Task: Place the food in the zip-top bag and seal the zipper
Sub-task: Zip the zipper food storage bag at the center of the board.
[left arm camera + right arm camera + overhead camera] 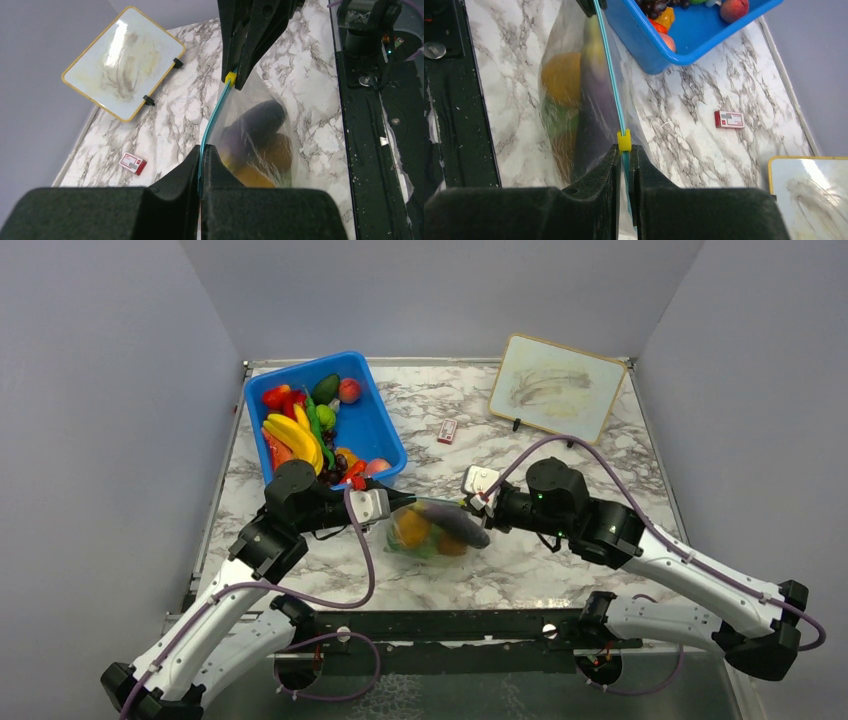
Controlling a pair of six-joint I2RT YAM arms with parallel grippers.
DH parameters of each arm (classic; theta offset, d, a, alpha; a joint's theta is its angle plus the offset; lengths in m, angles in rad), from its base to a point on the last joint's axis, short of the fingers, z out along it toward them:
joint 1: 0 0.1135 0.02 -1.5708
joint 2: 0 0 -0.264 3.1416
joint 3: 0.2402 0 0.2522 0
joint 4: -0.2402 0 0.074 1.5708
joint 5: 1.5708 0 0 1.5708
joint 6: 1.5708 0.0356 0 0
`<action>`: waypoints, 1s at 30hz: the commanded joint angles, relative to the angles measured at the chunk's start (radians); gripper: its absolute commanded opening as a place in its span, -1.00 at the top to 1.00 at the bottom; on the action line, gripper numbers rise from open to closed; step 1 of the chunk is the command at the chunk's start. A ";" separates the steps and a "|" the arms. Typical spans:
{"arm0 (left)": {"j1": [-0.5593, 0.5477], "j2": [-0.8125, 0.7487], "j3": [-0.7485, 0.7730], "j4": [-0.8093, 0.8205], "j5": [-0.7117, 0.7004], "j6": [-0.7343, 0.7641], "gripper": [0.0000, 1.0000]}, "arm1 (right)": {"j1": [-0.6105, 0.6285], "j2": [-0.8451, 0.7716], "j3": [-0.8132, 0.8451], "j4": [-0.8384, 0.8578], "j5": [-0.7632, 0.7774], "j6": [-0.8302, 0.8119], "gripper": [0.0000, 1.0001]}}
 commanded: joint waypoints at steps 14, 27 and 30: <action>0.008 -0.066 0.070 -0.019 -0.150 0.041 1.00 | -0.020 -0.157 0.064 -0.381 0.272 0.078 0.99; 0.008 -0.053 0.070 -0.009 -0.174 0.038 1.00 | -0.019 -0.286 0.115 -0.633 0.431 0.124 0.98; 0.008 -0.043 0.064 0.005 -0.177 0.030 1.00 | -0.021 -0.308 0.135 -0.661 0.451 0.125 0.99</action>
